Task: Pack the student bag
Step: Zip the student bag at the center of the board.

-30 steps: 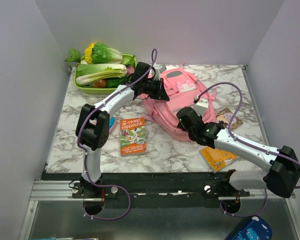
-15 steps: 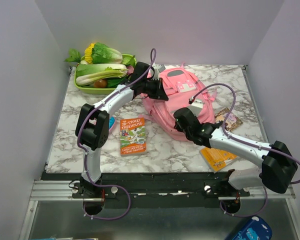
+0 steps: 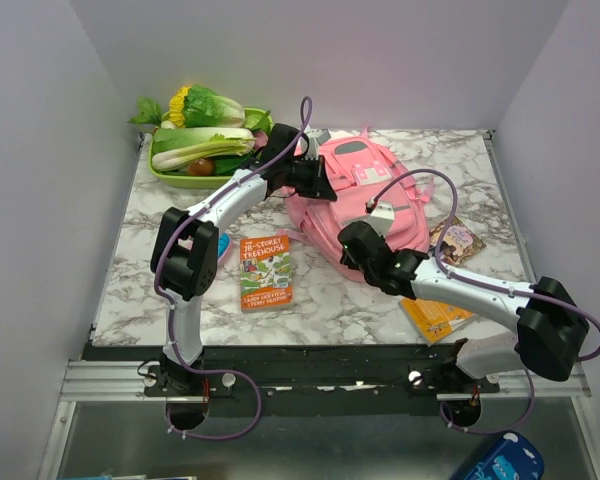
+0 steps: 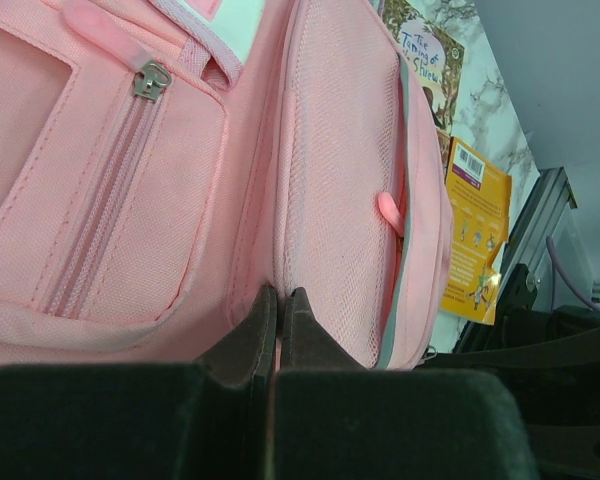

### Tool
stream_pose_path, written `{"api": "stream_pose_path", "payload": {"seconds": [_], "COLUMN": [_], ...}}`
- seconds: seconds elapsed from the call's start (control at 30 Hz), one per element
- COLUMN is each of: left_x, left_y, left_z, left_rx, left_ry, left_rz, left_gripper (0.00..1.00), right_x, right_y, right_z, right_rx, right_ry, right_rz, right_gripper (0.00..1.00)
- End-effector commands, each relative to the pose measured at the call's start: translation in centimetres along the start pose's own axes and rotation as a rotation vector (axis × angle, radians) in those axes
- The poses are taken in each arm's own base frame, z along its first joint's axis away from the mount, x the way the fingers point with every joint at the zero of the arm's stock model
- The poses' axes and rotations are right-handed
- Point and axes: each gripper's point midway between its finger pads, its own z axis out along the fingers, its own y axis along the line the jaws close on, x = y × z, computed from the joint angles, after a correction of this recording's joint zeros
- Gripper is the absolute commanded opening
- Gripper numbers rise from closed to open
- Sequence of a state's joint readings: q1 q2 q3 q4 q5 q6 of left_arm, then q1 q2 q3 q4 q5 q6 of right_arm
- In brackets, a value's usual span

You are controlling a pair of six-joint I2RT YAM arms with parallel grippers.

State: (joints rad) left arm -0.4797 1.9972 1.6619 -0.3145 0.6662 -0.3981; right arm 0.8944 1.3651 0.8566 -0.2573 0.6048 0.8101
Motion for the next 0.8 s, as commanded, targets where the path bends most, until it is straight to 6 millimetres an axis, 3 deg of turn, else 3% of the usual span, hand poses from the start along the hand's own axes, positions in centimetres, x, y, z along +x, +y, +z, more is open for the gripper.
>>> {"api": "stream_pose_path", "payload": {"seconds": [0.0, 0.4, 0.47, 0.6, 0.77], "left_x": [-3.2, -3.1, -3.2, -3.3, -3.1], "left_y": [-4.3, -4.4, -4.4, -4.3, -3.2], "left_z": [-1.9, -2.0, -2.0, -2.1, -1.9], "left_rx": [0.103, 0.111, 0.109, 0.102, 0.082], "left_ry": [-0.087, -0.086, -0.085, -0.087, -0.077], "left_rz": [0.080, 0.075, 0.081, 0.088, 0.085], "left_gripper": [0.00, 0.00, 0.00, 0.00, 0.00], "right_x": [-0.6, -0.6, -0.7, -1.3, -2.2], "right_y": [-0.2, -1.5, -1.4, -1.2, -0.9], "right_z": [0.0, 0.8, 0.6, -0.3, -1.8], "right_rx": [0.015, 0.084, 0.078, 0.054, -0.004], "right_ry": [-0.043, -0.092, -0.095, -0.120, -0.146], "right_rz": [0.001, 0.007, 0.006, 0.004, -0.011], "right_gripper": [0.41, 0.33, 0.28, 0.17, 0.11]}}
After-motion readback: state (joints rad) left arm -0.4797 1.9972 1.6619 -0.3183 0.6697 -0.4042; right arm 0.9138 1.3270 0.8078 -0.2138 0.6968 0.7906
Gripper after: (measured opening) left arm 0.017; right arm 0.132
